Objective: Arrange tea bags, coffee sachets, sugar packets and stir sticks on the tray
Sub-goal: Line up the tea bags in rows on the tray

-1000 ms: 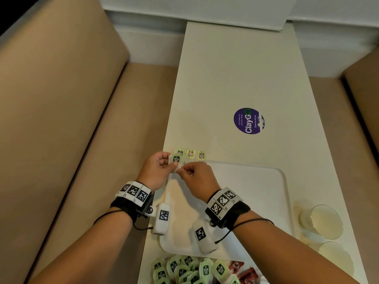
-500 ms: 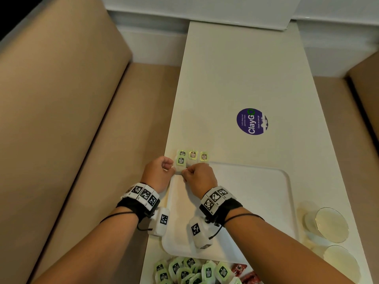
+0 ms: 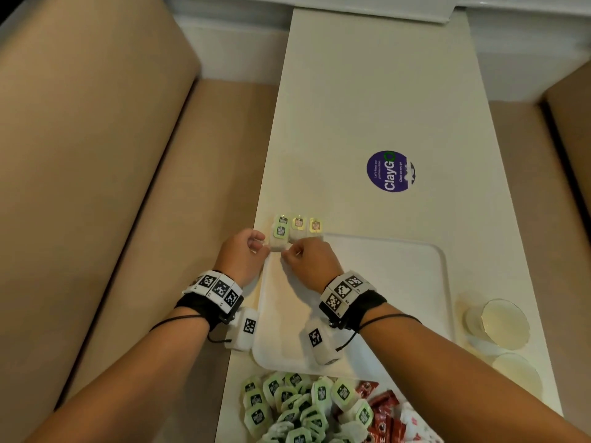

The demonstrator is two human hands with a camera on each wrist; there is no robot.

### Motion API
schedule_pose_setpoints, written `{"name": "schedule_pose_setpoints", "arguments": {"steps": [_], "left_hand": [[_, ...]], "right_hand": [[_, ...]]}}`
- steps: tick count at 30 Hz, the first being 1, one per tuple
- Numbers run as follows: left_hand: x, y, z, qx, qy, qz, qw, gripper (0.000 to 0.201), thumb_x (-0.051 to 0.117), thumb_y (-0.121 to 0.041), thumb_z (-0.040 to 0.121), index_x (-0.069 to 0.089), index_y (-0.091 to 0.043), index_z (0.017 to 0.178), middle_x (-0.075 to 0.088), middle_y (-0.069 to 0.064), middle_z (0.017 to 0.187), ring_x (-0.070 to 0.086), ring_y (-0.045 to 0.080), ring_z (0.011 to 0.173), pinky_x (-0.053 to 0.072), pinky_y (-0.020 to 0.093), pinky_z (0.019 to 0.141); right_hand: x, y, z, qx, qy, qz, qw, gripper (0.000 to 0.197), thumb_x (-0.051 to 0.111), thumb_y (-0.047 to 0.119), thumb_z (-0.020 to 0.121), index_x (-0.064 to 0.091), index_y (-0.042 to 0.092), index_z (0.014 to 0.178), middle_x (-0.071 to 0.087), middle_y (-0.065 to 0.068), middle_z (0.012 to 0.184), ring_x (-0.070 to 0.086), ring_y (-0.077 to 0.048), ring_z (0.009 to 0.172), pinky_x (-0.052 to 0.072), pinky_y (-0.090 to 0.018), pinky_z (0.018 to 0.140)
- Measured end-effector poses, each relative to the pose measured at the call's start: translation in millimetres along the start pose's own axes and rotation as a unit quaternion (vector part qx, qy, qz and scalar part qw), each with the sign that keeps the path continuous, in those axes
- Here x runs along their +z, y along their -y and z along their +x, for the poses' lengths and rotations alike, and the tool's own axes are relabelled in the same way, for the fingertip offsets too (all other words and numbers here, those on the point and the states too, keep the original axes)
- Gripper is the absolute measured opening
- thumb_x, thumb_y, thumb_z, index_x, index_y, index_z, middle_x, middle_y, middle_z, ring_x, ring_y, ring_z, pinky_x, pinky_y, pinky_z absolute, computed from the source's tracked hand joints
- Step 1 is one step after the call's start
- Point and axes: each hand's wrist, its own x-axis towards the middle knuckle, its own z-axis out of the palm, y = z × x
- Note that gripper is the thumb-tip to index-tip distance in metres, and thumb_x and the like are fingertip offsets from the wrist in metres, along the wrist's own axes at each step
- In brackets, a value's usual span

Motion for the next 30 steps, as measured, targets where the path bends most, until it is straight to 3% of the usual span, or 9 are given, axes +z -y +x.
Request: {"name": "schedule_pose_setpoints", "arguments": {"steps": [3, 7, 10, 15, 20, 26, 30], "left_hand": [[-9.7, -2.0, -20.9, 0.007, 0.031, -0.009, 0.999, 0.013, 0.069, -0.022, 0.09, 0.067, -0.019, 0.103, 0.067, -0.008, 0.086, 0.06, 0.004, 0.076, 0.044, 0.017, 0.069], [-16.3, 3.1, -61.5, 0.015, 0.104, -0.012, 0.994, 0.01, 0.07, -0.024, 0.092, 0.067, -0.022, 0.101, 0.065, -0.009, 0.084, 0.056, 0.0, 0.071, 0.043, 0.017, 0.068], [-13.8, 13.0, -93.5, 0.038, 0.172, 0.009, 0.984, 0.008, 0.071, -0.025, 0.091, 0.068, -0.023, 0.098, 0.062, -0.008, 0.079, 0.051, -0.003, 0.062, 0.045, 0.018, 0.07], [-7.6, 19.2, -130.8, 0.069, 0.282, 0.054, 0.955, 0.01, 0.075, -0.03, 0.088, 0.073, -0.024, 0.096, 0.065, -0.01, 0.079, 0.054, 0.001, 0.067, 0.052, 0.028, 0.074], [-4.8, 7.0, -151.6, 0.127, 0.369, 0.155, 0.907, 0.023, 0.078, -0.044, 0.082, 0.075, -0.028, 0.097, 0.068, -0.013, 0.083, 0.058, -0.001, 0.068, 0.046, 0.016, 0.064], [6.6, -0.4, -162.4, 0.149, 0.404, 0.304, 0.85, 0.045, 0.078, -0.059, 0.072, 0.065, -0.025, 0.098, 0.063, -0.008, 0.088, 0.062, 0.014, 0.079, 0.054, 0.032, 0.072], [9.3, -2.4, -164.9, 0.157, 0.395, 0.352, 0.834, 0.053, 0.075, -0.062, 0.074, 0.056, -0.024, 0.106, 0.06, -0.004, 0.097, 0.057, 0.016, 0.087, 0.05, 0.033, 0.075]], "right_hand": [[-13.4, -9.2, -25.9, -0.032, 0.025, -0.027, 0.999, 0.026, 0.06, 0.04, 0.096, 0.075, 0.019, 0.093, 0.072, 0.003, 0.088, 0.064, -0.013, 0.081, 0.05, -0.029, 0.075], [-29.1, -30.5, -68.9, -0.089, 0.099, -0.054, 0.99, 0.021, 0.063, 0.041, 0.095, 0.075, 0.025, 0.101, 0.071, 0.007, 0.089, 0.063, -0.007, 0.079, 0.05, -0.026, 0.075], [-32.2, -46.0, -103.5, -0.128, 0.186, -0.095, 0.97, 0.027, 0.064, 0.043, 0.095, 0.072, 0.029, 0.116, 0.072, 0.008, 0.097, 0.063, -0.006, 0.08, 0.051, -0.025, 0.08], [-25.0, -66.0, -142.9, -0.159, 0.277, -0.149, 0.936, 0.037, 0.065, 0.044, 0.095, 0.065, 0.032, 0.131, 0.067, 0.012, 0.092, 0.058, -0.005, 0.077, 0.045, -0.025, 0.074], [-16.4, -75.1, -159.0, -0.157, 0.291, -0.177, 0.927, 0.041, 0.067, 0.039, 0.094, 0.063, 0.032, 0.134, 0.072, 0.002, 0.102, 0.057, -0.008, 0.08, 0.039, -0.025, 0.072], [-5.1, -76.7, -166.6, -0.134, 0.268, -0.193, 0.934, 0.044, 0.07, 0.034, 0.09, 0.061, 0.031, 0.133, 0.072, 0.004, 0.097, 0.058, -0.01, 0.08, 0.045, -0.028, 0.072], [-7.0, -75.5, -172.9, -0.139, 0.263, -0.216, 0.93, 0.033, 0.066, 0.03, 0.093, 0.065, 0.024, 0.125, 0.06, 0.005, 0.102, 0.057, -0.014, 0.087, 0.049, -0.032, 0.077]]}}
